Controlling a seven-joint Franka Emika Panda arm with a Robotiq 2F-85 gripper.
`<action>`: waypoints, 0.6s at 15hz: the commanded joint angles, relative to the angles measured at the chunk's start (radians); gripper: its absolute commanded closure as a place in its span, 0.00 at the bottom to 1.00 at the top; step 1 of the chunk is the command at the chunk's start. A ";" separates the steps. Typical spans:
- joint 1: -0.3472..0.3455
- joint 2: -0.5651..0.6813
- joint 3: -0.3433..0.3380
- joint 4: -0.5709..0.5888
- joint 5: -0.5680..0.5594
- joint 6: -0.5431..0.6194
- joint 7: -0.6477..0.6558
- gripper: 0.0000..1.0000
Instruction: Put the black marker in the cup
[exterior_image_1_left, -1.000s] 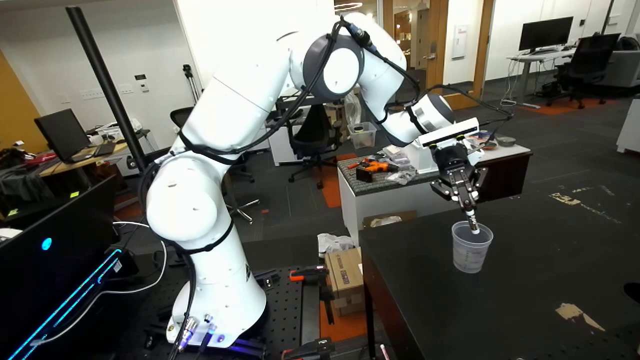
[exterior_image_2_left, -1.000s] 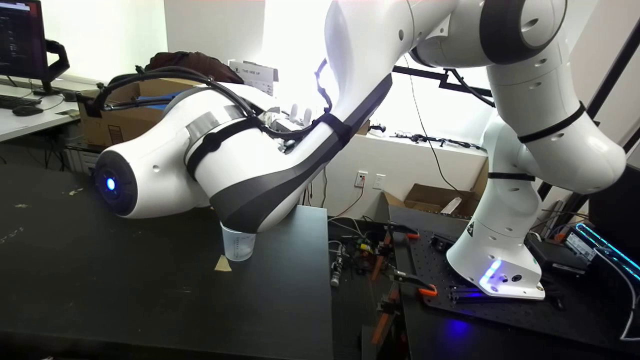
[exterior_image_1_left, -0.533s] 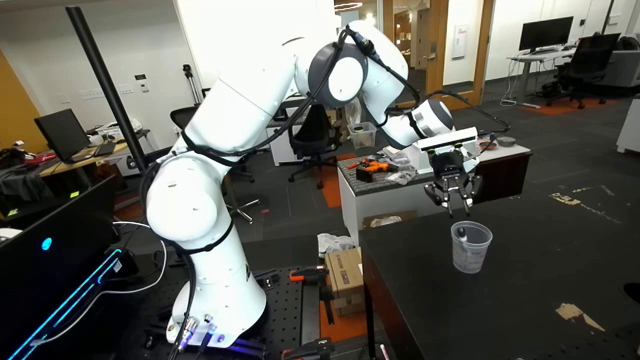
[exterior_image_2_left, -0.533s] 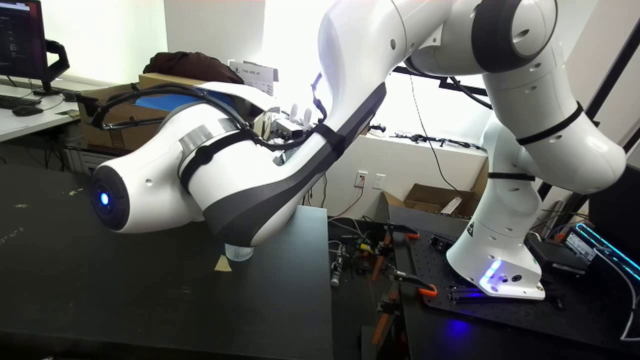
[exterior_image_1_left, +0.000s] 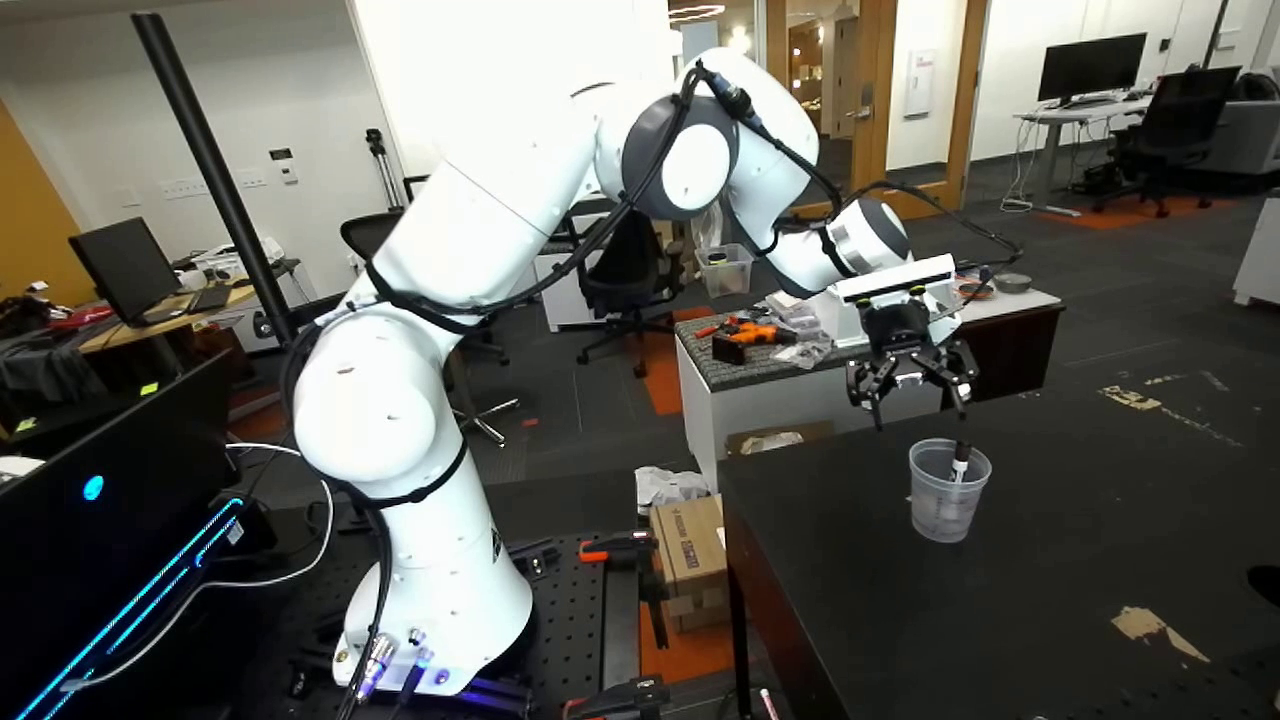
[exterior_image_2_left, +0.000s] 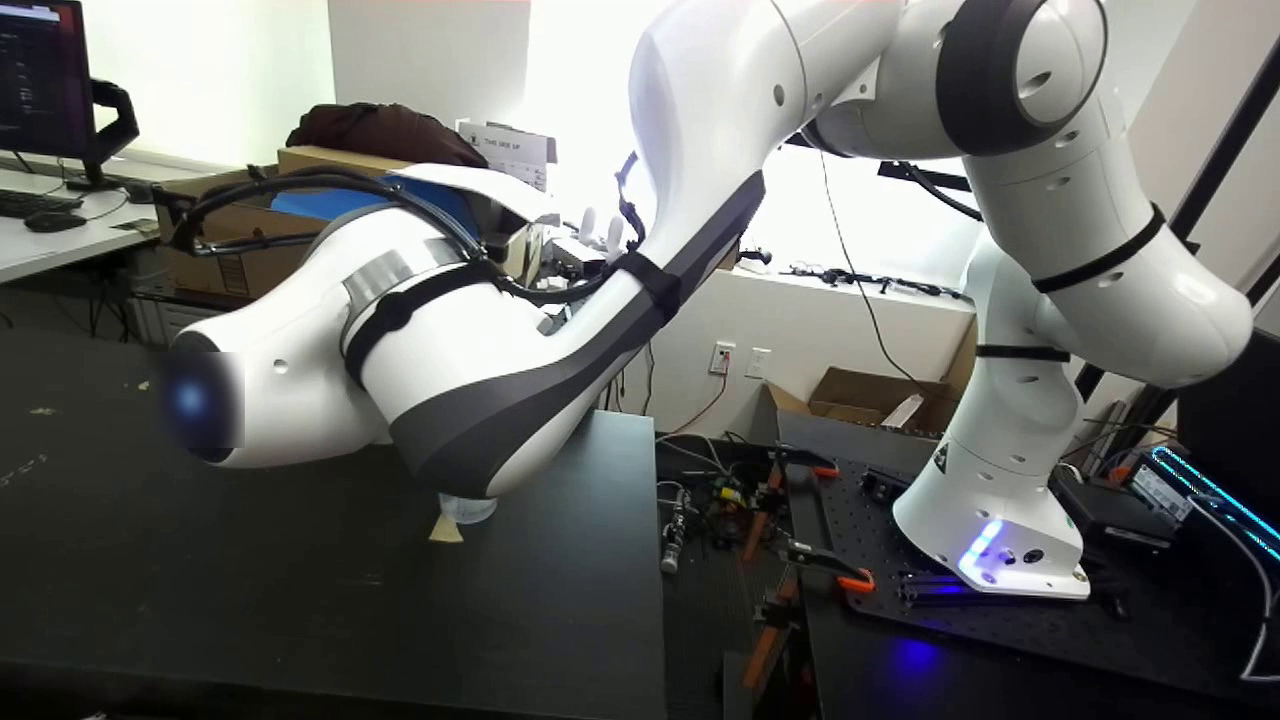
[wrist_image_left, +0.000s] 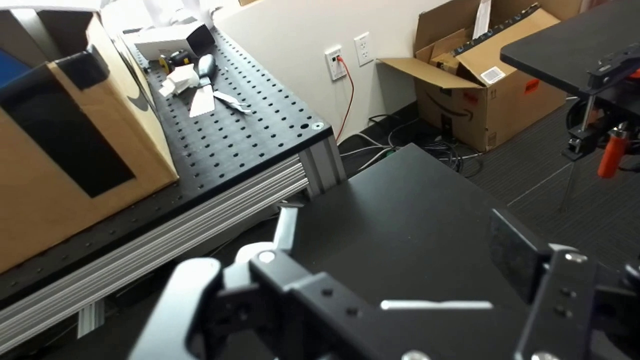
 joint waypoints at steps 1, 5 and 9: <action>0.024 -0.044 -0.019 -0.003 -0.009 -0.054 0.059 0.00; 0.026 -0.105 -0.021 -0.025 -0.021 -0.080 0.146 0.00; -0.002 -0.199 -0.008 -0.056 0.027 -0.029 0.301 0.00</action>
